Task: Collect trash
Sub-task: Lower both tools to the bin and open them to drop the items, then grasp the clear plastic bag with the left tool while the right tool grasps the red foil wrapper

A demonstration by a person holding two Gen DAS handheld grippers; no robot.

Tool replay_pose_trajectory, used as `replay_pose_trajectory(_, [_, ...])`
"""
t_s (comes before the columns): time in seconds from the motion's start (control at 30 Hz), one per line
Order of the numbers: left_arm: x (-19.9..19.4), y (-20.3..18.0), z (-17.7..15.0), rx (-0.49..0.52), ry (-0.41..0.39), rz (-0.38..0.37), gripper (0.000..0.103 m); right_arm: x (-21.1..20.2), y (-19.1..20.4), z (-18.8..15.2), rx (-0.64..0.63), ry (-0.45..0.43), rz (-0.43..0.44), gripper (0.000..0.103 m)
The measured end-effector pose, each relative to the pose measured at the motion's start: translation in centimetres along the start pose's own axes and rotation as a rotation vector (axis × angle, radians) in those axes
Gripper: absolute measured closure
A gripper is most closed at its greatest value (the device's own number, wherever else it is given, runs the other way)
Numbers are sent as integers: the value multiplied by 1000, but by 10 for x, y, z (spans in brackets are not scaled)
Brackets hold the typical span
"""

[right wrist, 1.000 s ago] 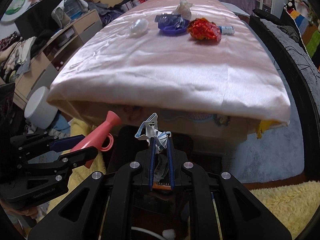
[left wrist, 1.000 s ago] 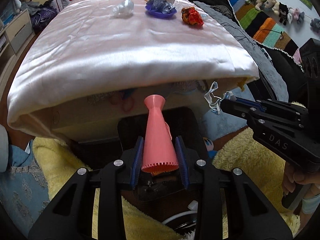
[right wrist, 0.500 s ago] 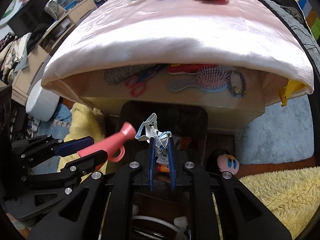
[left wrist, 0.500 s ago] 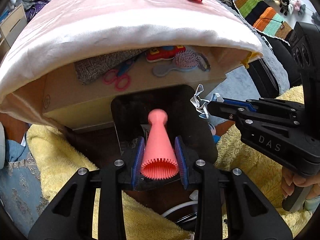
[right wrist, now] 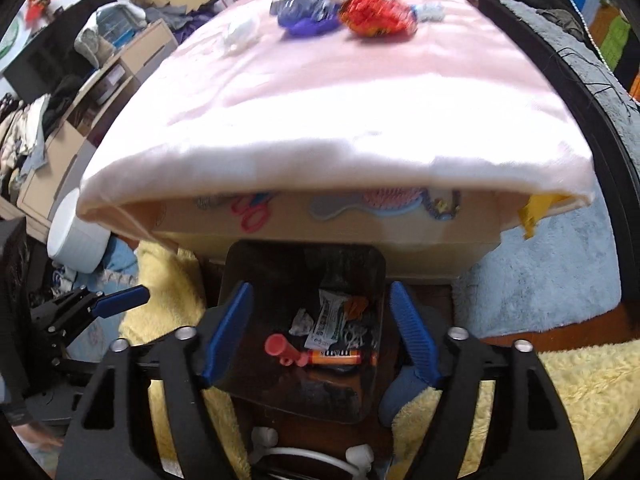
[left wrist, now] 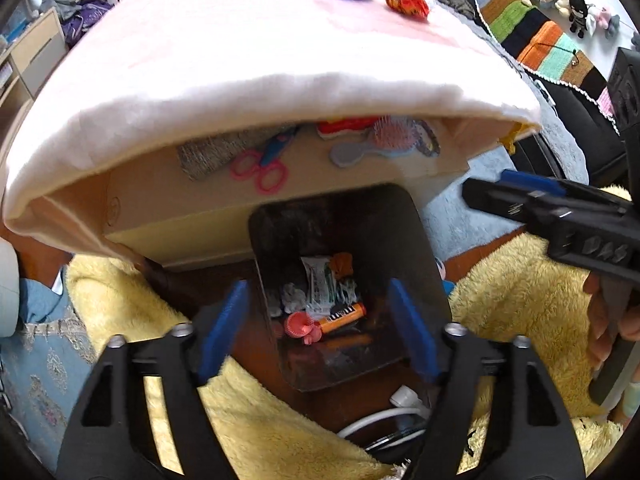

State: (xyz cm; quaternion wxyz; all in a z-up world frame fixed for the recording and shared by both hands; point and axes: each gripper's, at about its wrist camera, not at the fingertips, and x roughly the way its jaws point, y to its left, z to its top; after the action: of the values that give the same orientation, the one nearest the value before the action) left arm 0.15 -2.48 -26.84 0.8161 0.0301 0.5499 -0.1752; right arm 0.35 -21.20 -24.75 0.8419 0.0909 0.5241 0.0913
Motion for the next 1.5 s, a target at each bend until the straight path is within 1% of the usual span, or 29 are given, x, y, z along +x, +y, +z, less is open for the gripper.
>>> replay_pose_trajectory(0.03, [-3, 2, 2, 0, -11, 2, 21, -7, -2, 3, 7, -23, -3, 12])
replay_pose_trajectory(0.1, [-9, 6, 7, -2, -31, 9, 15, -21, -7, 12, 18, -72, -17, 4])
replay_pose_trajectory(0.13, [-12, 8, 10, -4, -40, 15, 13, -28, -9, 17, 20, -92, -22, 4])
replay_pose_trajectory(0.3, [-34, 19, 31, -30, -116, 53, 9, -46, -22, 43, 32, -156, -39, 4])
replay_pose_trajectory(0.43, [-51, 28, 54, -39, -172, 84, 8, -47, -29, 64, 47, -176, -53, 4])
replay_pose_trajectory(0.57, [-58, 36, 81, -45, -210, 112, 8, -45, -34, 80, 46, -193, -56, 4])
replay_pose_trajectory(0.7, [-59, 43, 108, -47, -229, 118, 8, -39, -34, 96, 46, -200, -54, 4])
replay_pose_trajectory(0.83, [-51, 47, 134, -45, -236, 120, 8, -30, -37, 116, 50, -216, -50, 4])
replay_pose_trajectory(1.0, [-39, 53, 163, -66, -260, 96, 8, -12, -38, 137, 46, -215, -51, 4])
replay_pose_trajectory(1.1, [-30, 57, 181, -75, -262, 92, 9, 2, -38, 149, 38, -202, -58, 5])
replay_pose_trajectory(1.17, [-22, 60, 194, -73, -252, 103, 16, 9, -38, 156, 30, -194, -61, 6])
replay_pose_trajectory(1.23, [-12, 63, 206, -78, -228, 108, 30, 16, -36, 163, 14, -187, -63, 14])
replay_pose_trajectory(1.3, [-3, 64, 217, -82, -217, 96, 32, 21, -34, 169, 0, -184, -72, 15])
replay_pose_trajectory(1.5, [17, 58, 237, -57, -201, 66, 32, 29, -36, 178, -2, -179, -62, 15])
